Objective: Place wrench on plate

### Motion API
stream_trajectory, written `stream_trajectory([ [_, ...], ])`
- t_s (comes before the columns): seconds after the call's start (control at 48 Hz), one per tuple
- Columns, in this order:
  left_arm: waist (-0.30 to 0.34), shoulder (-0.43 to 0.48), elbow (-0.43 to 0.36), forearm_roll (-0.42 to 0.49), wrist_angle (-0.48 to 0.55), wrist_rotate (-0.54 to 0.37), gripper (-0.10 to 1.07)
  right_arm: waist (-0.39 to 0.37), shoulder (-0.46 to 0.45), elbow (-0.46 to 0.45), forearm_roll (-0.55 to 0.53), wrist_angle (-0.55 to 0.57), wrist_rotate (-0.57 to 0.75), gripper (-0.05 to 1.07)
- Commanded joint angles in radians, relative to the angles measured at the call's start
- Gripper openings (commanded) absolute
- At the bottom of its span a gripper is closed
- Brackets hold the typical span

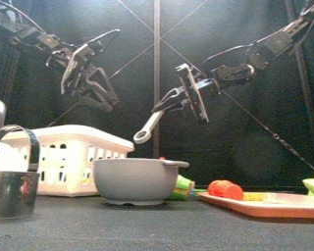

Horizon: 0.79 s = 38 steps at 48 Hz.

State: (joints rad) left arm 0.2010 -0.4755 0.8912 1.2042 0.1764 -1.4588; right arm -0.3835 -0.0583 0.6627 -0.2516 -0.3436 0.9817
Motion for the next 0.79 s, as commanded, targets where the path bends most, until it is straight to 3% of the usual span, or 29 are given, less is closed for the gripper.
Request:
stream_trajectory([
  [0.0, -0.006, -0.052, 0.014, 0.006, 0.0, 0.0, 0.78, 0.018, -0.046, -0.002, 0.014, 0.006, 0.003, 0.45],
  [0.188, -0.009, -0.071, 0.032, 0.003, -0.015, 0.0, 0.78, 0.124, -0.123, 0.06, 0.066, 0.067, 0.009, 0.45],
  [0.458, -0.009, -0.074, 0.031, 0.003, -0.014, -0.002, 0.78, 0.36, -0.311, 0.215, 0.265, 0.258, 0.014, 0.45],
  [0.562, -0.008, -0.072, 0.038, 0.003, -0.012, -0.002, 0.78, 0.426, -0.345, 0.268, 0.353, 0.313, 0.011, 0.45],
  [0.771, 0.002, -0.071, 0.037, 0.002, -0.011, -0.002, 0.78, 0.465, -0.347, 0.342, 0.465, 0.353, 0.011, 0.45],
])
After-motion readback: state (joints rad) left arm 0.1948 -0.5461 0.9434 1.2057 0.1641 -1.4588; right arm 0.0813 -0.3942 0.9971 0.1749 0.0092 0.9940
